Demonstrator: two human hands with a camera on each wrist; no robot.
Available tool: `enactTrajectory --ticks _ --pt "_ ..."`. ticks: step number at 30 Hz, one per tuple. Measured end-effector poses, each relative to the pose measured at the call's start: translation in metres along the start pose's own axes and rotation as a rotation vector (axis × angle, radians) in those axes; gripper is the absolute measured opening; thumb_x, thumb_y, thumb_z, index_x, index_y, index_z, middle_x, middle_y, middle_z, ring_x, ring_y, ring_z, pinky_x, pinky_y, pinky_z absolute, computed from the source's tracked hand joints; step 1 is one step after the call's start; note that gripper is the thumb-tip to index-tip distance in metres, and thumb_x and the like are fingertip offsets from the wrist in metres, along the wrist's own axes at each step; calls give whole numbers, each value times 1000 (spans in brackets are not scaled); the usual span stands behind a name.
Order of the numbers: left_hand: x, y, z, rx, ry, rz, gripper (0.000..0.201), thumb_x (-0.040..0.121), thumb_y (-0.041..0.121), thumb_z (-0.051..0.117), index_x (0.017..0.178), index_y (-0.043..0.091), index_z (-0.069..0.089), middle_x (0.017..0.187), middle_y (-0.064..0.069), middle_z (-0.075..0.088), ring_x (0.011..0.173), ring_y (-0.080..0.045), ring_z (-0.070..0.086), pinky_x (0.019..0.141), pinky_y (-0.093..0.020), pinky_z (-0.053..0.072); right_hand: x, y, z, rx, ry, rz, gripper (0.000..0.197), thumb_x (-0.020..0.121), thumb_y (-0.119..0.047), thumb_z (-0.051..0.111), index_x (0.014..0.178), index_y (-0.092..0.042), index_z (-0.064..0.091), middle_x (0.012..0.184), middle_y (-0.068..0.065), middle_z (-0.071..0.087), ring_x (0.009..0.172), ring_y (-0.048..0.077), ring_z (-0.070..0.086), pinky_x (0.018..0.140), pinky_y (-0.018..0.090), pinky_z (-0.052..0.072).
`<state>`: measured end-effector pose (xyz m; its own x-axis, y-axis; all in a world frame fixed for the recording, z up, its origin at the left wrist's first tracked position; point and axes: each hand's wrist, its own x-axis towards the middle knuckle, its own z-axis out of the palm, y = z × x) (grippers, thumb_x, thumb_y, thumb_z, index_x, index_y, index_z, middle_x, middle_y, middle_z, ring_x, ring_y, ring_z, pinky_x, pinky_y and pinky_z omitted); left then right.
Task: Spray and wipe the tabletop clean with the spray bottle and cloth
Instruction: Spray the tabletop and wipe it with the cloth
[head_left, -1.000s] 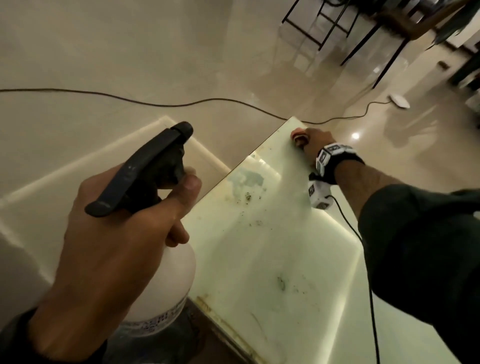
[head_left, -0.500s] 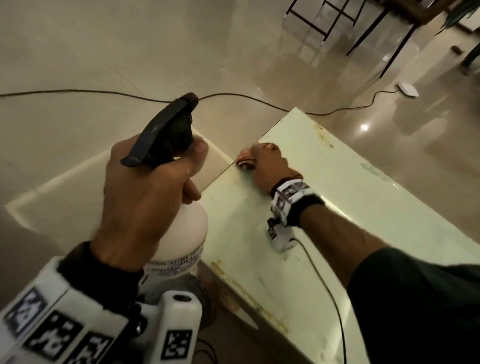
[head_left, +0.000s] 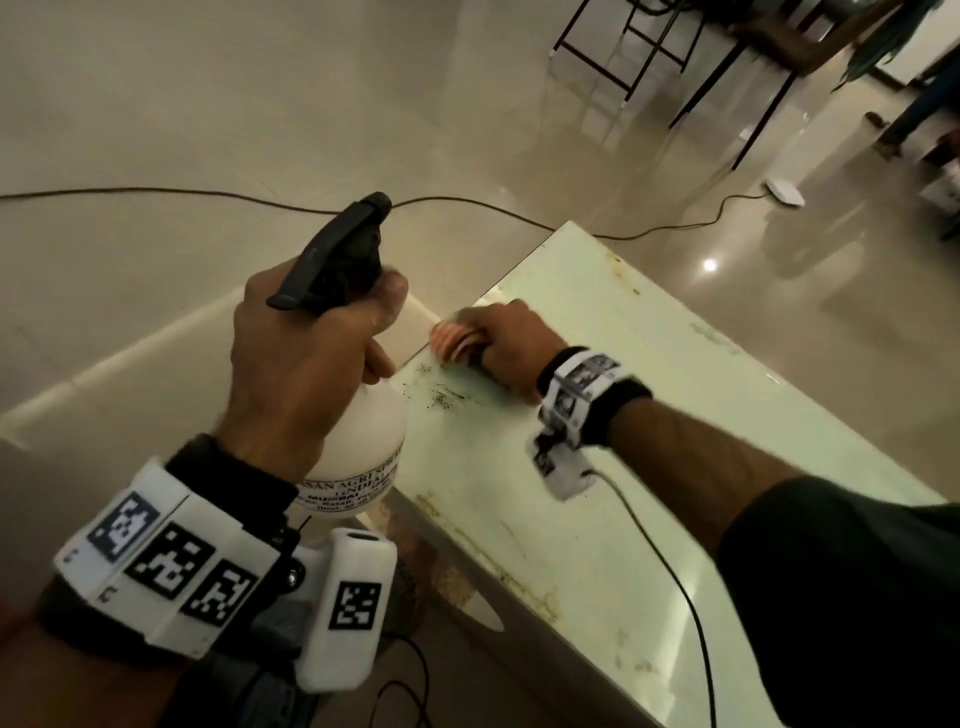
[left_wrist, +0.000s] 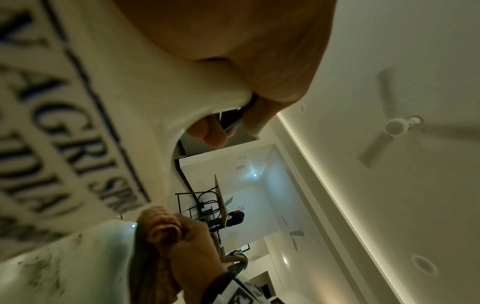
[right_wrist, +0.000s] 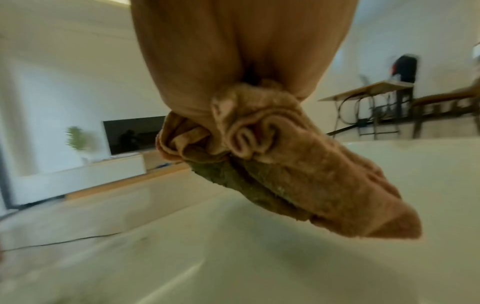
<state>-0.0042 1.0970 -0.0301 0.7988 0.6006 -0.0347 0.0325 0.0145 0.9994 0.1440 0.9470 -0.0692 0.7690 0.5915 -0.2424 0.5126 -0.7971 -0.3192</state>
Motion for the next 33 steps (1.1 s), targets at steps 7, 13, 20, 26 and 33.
enactTrajectory --ticks 7,13,20,26,33 --pt "8 1 -5 -23 28 4 6 92 24 74 95 19 75 88 -9 77 45 -10 60 52 -23 53 24 82 -18 -129 65 300 44 86 -8 52 128 -21 56 127 12 61 117 33 55 96 34 44" --pt "5 8 -7 -40 30 22 4 92 22 74 94 19 73 89 -11 76 43 -9 59 52 -23 52 5 47 33 6 121 359 60 90 -9 42 148 -17 27 146 15 42 131 37 43 106 40 37" --pt "1 13 -8 -33 29 12 19 89 26 75 101 11 75 92 -10 77 44 -14 61 55 -28 51 -24 -48 66 48 78 158 60 87 -8 47 144 -23 37 148 10 39 133 34 38 110 44 31" --pt "-2 18 -8 -57 19 -10 36 88 29 76 115 7 71 100 -7 77 45 -13 62 53 -25 51 -68 -57 88 165 -25 -25 48 85 -28 62 131 -37 51 136 5 54 120 29 50 105 52 40" --pt "-12 20 -7 -87 8 1 11 81 30 75 92 26 74 96 -12 78 42 -17 60 55 -31 49 -120 -21 90 87 -122 -264 54 83 -5 60 128 -34 56 141 -14 50 126 14 51 104 41 44"
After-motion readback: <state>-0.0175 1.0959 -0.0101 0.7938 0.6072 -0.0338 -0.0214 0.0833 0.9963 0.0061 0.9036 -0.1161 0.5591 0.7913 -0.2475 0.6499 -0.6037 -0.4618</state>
